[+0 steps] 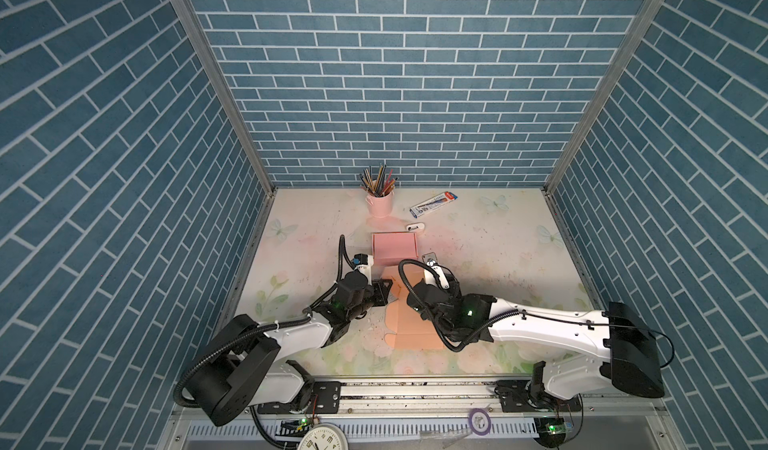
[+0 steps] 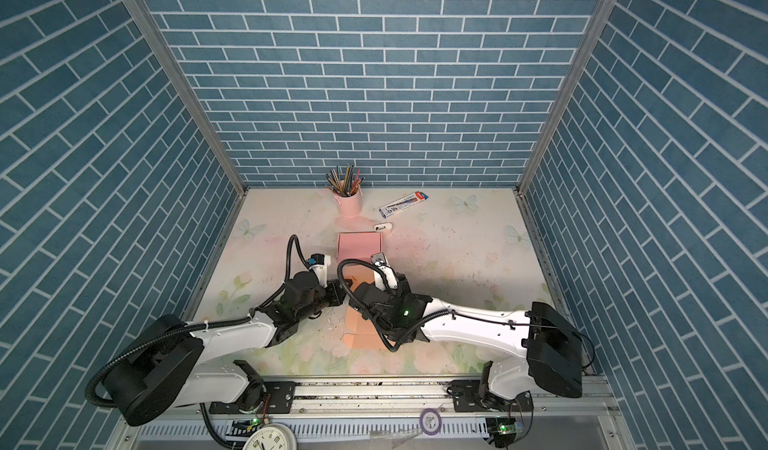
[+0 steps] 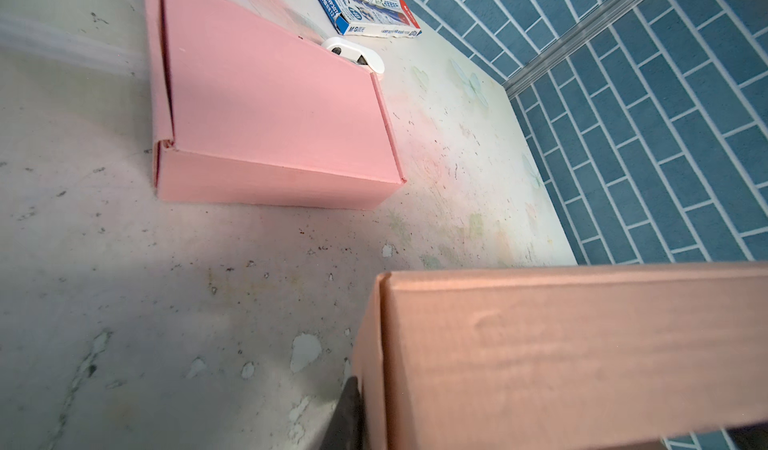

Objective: Fold the paper box

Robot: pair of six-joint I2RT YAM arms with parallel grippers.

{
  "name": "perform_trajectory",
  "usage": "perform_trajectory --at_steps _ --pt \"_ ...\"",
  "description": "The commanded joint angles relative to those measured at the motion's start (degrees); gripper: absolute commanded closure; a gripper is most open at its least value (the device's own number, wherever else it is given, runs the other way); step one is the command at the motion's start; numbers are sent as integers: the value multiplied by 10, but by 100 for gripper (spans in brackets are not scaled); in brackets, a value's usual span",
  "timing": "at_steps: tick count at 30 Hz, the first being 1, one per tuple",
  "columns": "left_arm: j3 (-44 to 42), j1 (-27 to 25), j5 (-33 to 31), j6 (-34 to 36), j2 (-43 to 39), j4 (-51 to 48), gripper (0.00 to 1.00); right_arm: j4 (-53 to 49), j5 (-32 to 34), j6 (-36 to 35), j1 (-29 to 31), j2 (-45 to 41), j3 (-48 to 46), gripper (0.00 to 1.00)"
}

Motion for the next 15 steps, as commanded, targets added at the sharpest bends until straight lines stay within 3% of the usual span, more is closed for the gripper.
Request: perform_trajectory --at_steps 1,15 --pt "19 -1 -21 16 -13 -15 84 21 -16 -11 3 -23 -6 43" --pt "33 -2 -68 63 -35 -71 84 32 -59 -30 3 -51 -6 39"
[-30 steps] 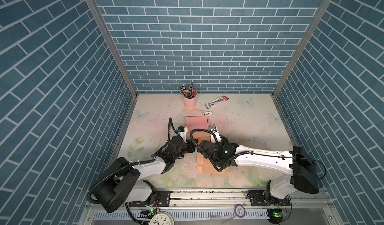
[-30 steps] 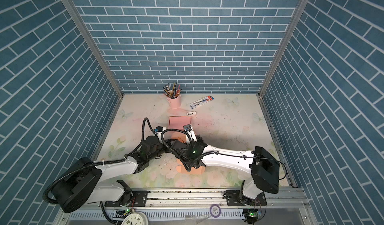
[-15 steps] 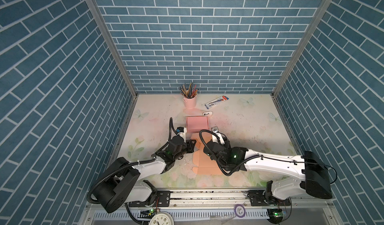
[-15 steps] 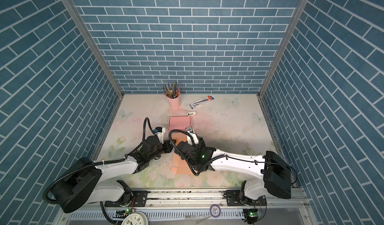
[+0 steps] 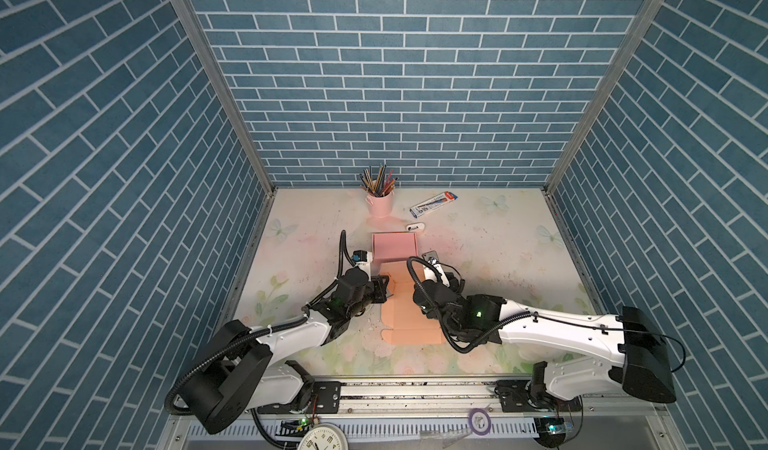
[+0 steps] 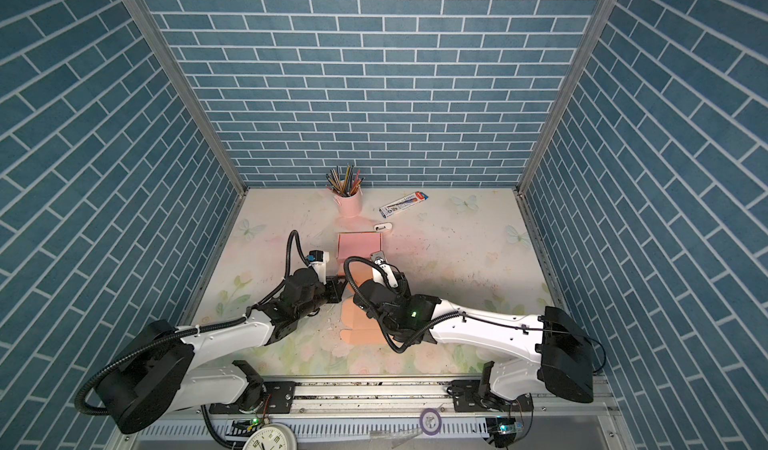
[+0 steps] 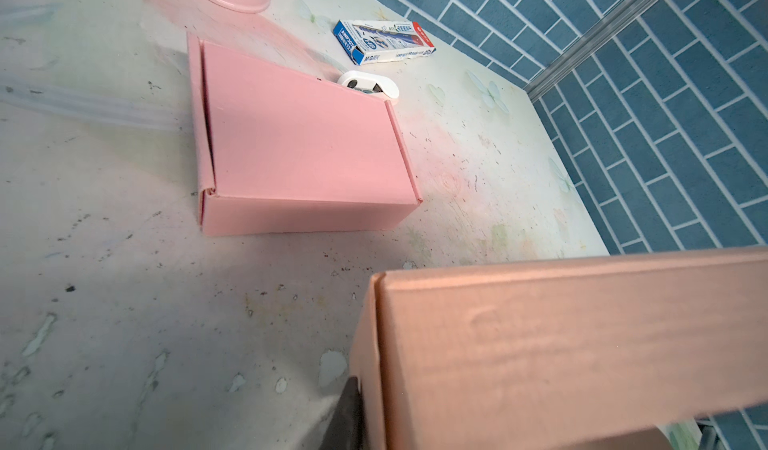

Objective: Fold the paper box

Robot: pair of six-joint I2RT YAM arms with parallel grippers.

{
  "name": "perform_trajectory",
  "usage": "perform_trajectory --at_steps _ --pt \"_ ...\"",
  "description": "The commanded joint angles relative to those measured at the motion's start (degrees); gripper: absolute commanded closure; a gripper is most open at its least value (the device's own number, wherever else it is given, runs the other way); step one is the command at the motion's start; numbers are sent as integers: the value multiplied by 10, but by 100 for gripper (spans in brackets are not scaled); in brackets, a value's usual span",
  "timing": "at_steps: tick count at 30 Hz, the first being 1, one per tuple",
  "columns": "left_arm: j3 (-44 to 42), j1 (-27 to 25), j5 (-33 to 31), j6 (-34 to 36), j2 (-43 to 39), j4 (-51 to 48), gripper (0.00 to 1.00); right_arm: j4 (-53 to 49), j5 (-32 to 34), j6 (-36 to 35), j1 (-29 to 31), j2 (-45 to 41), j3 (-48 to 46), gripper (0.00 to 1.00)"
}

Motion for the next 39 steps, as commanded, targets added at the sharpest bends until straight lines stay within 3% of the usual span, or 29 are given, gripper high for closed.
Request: perform_trajectory --at_steps 1,13,24,33,39 --pt "12 -2 -22 17 -9 -13 84 0 -11 -6 3 -23 -2 39" --pt "13 -8 -39 48 -24 -30 84 21 -74 -14 -7 -63 -28 37" --pt "-6 -45 -59 149 -39 23 84 70 -161 -17 -31 -142 -74 37" --pt "-32 -80 -47 220 -19 102 83 73 -194 -11 -53 -161 -91 36" --pt "-23 -103 -76 241 29 126 83 74 -220 0 -75 -160 -109 36"
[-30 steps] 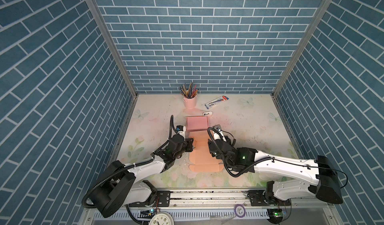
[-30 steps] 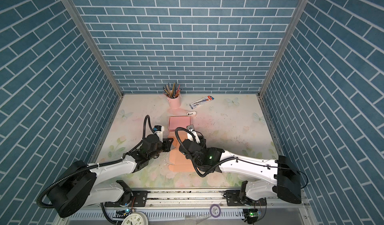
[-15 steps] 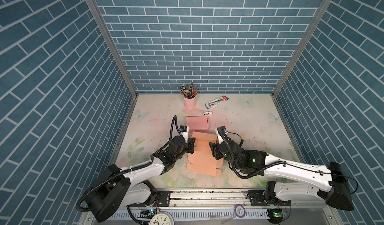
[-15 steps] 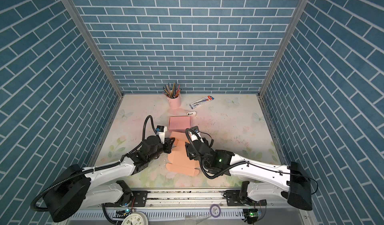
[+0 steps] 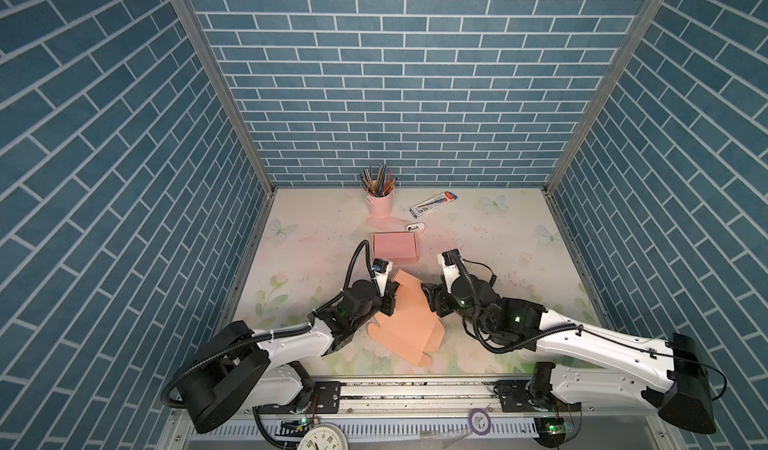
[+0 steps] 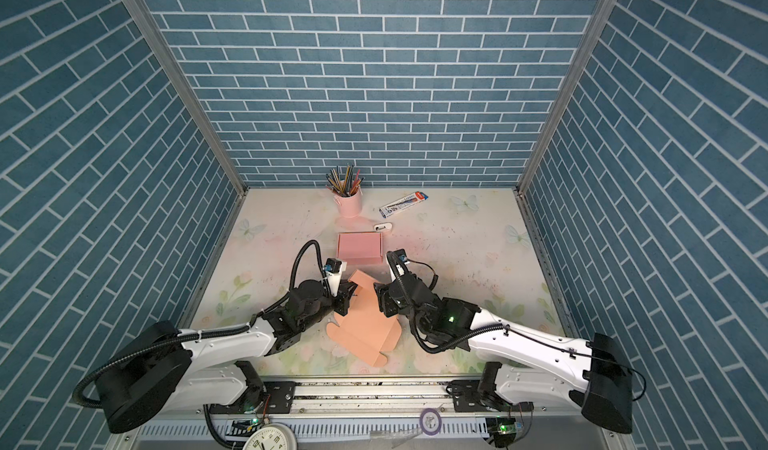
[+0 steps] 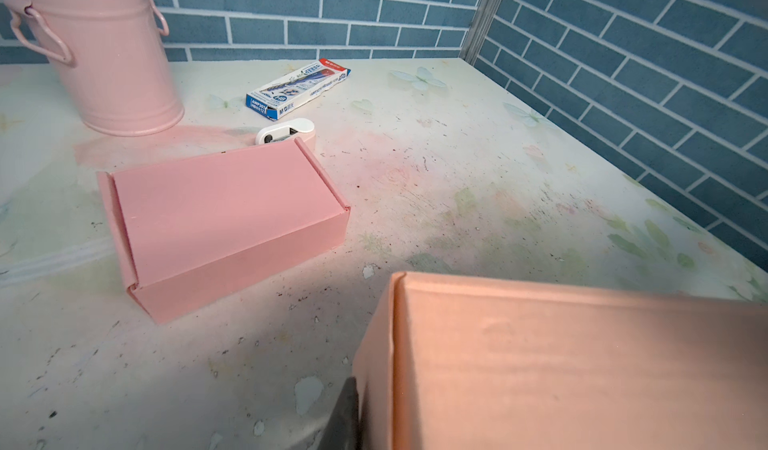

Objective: Fold the paper box

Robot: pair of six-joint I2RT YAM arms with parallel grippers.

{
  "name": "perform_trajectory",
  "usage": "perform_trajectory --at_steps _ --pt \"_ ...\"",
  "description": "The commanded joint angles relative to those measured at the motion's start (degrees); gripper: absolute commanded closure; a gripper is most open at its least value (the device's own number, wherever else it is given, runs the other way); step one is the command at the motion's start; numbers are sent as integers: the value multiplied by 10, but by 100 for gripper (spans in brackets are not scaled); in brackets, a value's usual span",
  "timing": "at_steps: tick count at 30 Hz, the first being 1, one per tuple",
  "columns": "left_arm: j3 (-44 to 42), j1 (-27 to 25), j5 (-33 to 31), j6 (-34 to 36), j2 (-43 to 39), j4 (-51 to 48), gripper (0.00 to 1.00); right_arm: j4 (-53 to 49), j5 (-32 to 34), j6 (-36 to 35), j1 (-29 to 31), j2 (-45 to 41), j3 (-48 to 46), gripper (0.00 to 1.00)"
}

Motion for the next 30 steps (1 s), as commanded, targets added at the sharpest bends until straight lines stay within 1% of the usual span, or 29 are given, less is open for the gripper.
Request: perform_trajectory --at_steps 1,5,9,17,25,27,30 --pt "7 -16 -26 29 33 38 83 7 -22 6 -10 -4 -10 36" --pt "19 -40 -46 44 71 57 83 9 -38 9 -21 5 -19 36" --pt "27 -52 -63 52 98 63 83 12 -52 7 -31 11 -25 36" --pt "24 -57 -70 47 123 75 82 9 -68 -1 -44 37 -27 36" --pt "2 -64 -75 37 100 72 74 -24 -110 -31 -43 90 13 36" --pt "-1 -71 -86 29 92 63 66 -44 -110 -34 -43 104 27 36" --pt "0 -76 -99 2 85 30 60 -53 -111 -39 -43 118 38 37"
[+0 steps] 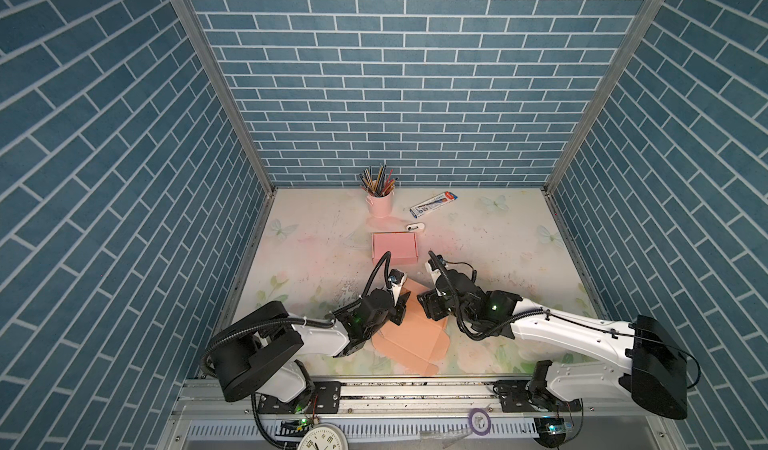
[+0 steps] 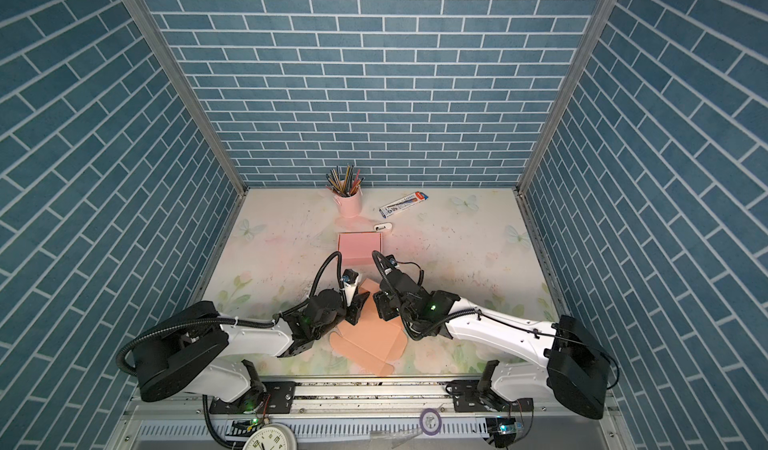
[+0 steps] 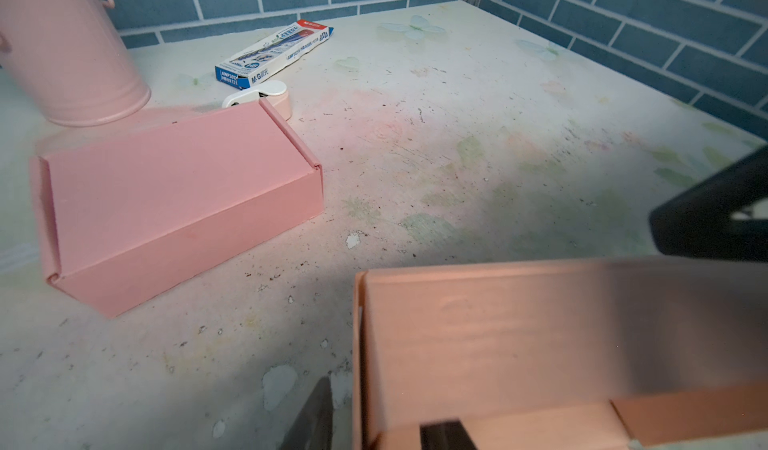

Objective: Fold the paper box

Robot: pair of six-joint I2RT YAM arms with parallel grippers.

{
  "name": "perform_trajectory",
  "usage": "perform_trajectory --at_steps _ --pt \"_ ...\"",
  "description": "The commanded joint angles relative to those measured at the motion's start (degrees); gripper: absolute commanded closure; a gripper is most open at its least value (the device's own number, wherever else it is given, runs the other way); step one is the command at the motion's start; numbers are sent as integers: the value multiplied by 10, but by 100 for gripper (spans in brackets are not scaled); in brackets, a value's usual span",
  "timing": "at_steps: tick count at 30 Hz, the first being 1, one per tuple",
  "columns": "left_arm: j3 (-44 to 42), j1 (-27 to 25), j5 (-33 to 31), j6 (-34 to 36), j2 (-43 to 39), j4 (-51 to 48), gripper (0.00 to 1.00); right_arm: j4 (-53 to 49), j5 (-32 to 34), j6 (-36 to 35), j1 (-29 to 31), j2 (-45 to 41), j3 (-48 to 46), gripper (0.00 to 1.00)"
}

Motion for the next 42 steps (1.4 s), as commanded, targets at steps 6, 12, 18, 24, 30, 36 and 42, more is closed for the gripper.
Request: perform_trajectory --at_steps 6,12,18,24,30,36,42 --pt "-9 -18 -30 -89 -36 -95 55 -49 8 -18 -1 20 32 40" --pt "-11 -22 -13 -161 -80 -173 54 -78 30 -17 -1 32 42 41" --pt "-10 -44 -4 -189 -138 -236 52 -86 50 -11 -1 35 44 47" --pt "-11 -44 10 -204 -211 -304 53 -84 58 -11 -3 38 41 53" --pt "-6 -44 26 -210 -274 -361 51 -91 64 -9 -9 38 40 56" --pt "-19 -9 102 -233 -317 -369 47 -91 65 0 -18 24 26 57" --pt "-41 38 155 -246 -351 -372 47 -88 65 5 -28 13 11 59"
